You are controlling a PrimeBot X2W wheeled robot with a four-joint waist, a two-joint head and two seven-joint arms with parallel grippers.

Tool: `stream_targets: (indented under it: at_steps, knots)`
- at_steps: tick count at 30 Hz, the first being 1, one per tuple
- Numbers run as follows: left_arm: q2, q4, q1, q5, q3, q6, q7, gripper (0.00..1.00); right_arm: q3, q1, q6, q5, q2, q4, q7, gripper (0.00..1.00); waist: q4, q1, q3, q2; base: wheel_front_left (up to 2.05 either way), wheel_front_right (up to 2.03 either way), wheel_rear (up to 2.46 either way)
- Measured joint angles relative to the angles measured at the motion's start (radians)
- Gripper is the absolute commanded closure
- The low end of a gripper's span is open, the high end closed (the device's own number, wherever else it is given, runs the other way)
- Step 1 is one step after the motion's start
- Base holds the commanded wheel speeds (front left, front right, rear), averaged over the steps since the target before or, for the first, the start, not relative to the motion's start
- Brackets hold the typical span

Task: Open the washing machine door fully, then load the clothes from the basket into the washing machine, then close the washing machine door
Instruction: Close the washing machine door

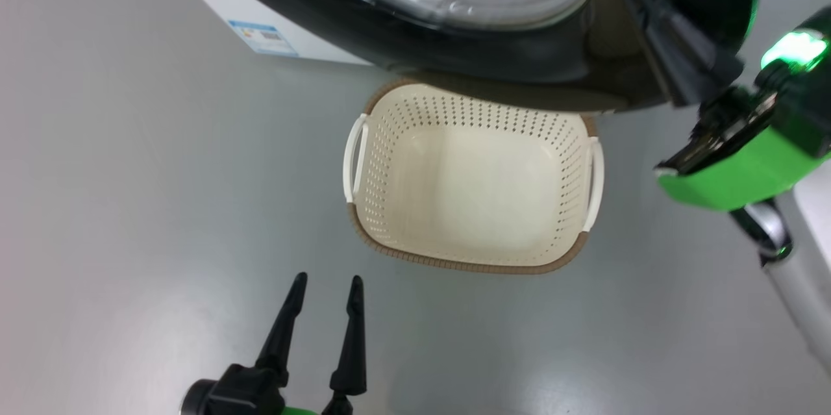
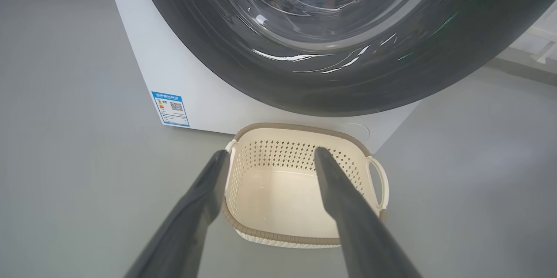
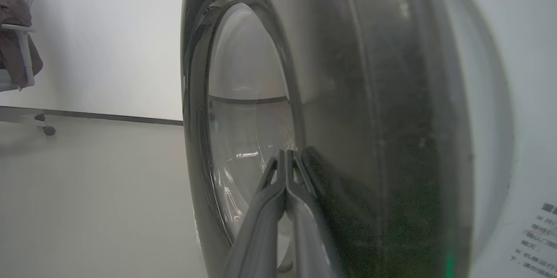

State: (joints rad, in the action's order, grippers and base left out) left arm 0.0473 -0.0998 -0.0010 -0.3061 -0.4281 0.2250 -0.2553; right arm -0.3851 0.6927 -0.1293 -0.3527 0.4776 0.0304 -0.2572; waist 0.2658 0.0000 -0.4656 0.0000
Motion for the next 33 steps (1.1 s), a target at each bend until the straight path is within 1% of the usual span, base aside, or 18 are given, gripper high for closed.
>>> stream_targets:
  at_steps: [6, 18, 19, 24, 27, 33]
  knots:
    - [-0.001, 0.002, -0.007, -0.006, -0.033, 0.000, 0.000, 0.00, -0.009, 0.099, 0.000, -0.002, 0.045, 0.057, 0.000, 1.00, 0.030, 0.0000, -0.033, 0.0000, 0.00, 0.00, 0.00]
    - [-0.002, 0.004, -0.003, -0.006, -0.050, -0.001, 0.000, 0.00, -0.021, 0.328, -0.001, 0.008, 0.118, 0.217, 0.000, 1.00, 0.096, 0.0000, -0.054, 0.0000, 0.00, 0.00, 0.00]
    - [-0.002, 0.004, -0.003, -0.006, -0.051, -0.001, 0.000, 0.00, -0.022, 0.345, -0.008, 0.008, 0.123, 0.231, 0.000, 1.00, 0.099, 0.0000, -0.053, 0.0000, 0.00, 0.00, 0.00]
    - [-0.002, 0.008, 0.001, -0.008, -0.050, -0.001, 0.000, 0.00, -0.041, 0.381, -0.028, 0.019, 0.129, 0.295, -0.002, 1.00, 0.103, 0.0000, -0.040, 0.0000, 0.00, 0.00, 0.00]
    - [-0.002, 0.011, 0.004, -0.008, -0.049, -0.002, 0.000, 0.00, -0.055, 0.390, -0.031, 0.023, 0.129, 0.318, -0.001, 1.00, 0.101, 0.0000, -0.030, 0.0000, 0.00, 0.00, 0.00]
    - [-0.002, 0.020, 0.006, -0.010, -0.035, -0.010, 0.000, 0.00, -0.052, 0.386, -0.030, 0.034, 0.128, 0.292, -0.001, 1.00, 0.080, 0.0000, -0.003, 0.0000, 0.00, 0.00, 0.00]
